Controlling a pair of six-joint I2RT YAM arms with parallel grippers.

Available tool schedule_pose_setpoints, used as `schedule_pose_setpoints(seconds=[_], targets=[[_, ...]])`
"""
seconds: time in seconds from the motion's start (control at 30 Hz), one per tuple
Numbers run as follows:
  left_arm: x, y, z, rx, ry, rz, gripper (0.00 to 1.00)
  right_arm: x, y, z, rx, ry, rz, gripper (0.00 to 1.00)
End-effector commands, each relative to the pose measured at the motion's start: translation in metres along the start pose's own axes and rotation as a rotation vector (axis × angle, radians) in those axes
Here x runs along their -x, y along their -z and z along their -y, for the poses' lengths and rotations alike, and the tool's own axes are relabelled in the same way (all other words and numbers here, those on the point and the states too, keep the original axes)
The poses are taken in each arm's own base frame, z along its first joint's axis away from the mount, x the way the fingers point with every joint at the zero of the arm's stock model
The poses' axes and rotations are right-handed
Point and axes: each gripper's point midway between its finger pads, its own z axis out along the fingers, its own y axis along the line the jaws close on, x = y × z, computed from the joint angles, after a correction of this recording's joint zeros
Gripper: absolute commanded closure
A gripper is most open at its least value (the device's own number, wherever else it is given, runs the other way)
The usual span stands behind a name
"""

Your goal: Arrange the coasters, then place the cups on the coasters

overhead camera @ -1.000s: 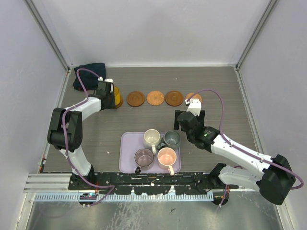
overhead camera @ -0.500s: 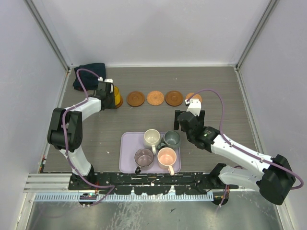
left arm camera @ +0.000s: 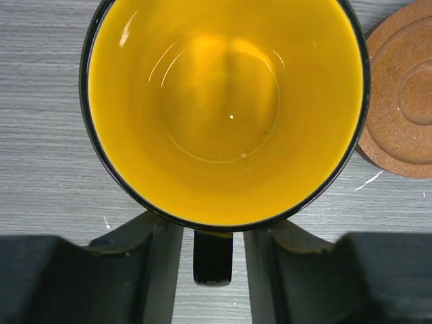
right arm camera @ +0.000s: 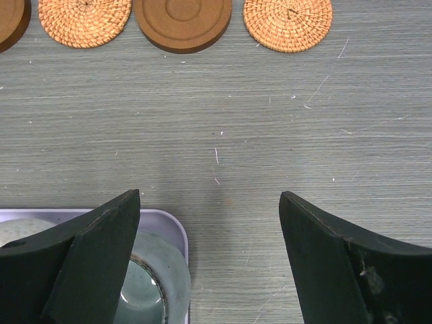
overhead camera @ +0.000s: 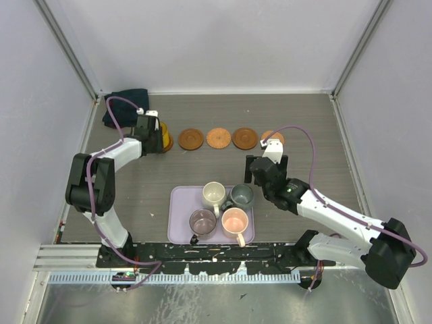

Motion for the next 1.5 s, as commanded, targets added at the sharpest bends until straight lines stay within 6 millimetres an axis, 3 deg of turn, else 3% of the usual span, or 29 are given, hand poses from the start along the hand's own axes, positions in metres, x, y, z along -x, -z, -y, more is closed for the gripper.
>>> schedule_pose_setpoints(seconds=[0.0, 0.27, 1.47], targets=[[0.030, 0.015, -0.002, -0.003, 0.017, 0.112, 0.55, 0.023, 0.006, -0.006, 0.027, -0.062, 0.058, 0.12], [0.027, 0.020, -0.006, 0.011, 0.018, 0.114, 0.50, 0.024, 0.007, -0.007, 0.031, -0.065, 0.059, 0.12], [0.010, 0.028, -0.023, 0.082, -0.009, 0.071, 0.51, 0.018, 0.003, -0.016, 0.056, -0.050, 0.018, 0.12]])
